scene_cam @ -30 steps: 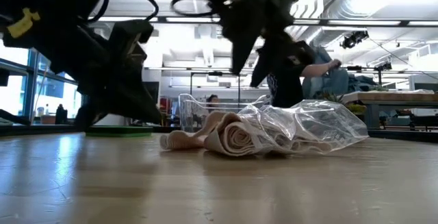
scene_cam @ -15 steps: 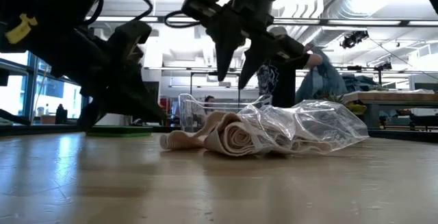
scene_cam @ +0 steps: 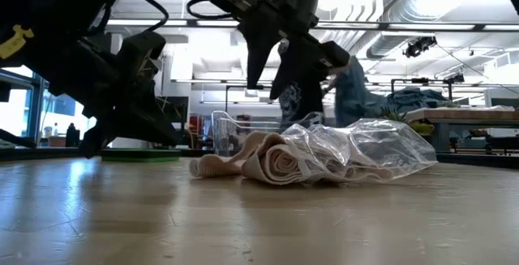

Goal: Roll bandage
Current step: Put the rolled bandage into the transparent zip bag

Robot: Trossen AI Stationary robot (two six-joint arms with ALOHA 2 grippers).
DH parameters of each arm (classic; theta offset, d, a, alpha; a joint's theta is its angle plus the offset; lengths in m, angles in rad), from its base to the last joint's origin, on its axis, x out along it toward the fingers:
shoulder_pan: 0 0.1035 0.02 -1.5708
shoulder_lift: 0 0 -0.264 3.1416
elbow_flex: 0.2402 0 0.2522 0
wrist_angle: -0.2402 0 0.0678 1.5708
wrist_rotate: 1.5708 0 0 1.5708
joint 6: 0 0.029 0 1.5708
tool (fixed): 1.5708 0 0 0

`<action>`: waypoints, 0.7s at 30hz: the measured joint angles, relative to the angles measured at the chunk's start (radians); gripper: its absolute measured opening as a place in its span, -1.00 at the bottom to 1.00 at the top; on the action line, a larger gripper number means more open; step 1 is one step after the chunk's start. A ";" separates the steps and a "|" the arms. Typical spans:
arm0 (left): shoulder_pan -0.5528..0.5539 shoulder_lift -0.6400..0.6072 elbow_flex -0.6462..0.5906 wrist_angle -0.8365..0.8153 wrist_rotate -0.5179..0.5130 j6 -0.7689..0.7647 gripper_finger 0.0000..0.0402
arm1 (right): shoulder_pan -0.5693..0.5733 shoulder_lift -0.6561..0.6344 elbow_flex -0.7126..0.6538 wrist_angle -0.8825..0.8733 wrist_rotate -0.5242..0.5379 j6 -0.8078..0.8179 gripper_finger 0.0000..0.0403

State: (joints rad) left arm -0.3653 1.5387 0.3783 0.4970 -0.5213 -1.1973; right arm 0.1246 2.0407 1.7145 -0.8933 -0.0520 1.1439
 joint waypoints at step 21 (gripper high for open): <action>0.008 0.000 0.000 0.044 0.018 -0.004 -1.00 | 0.059 -0.001 0.000 0.040 -0.032 0.020 0.27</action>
State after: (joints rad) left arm -0.3573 1.5387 0.3786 0.5409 -0.5030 -1.2011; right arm 0.1838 2.0395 1.7142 -0.8536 -0.0839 1.1638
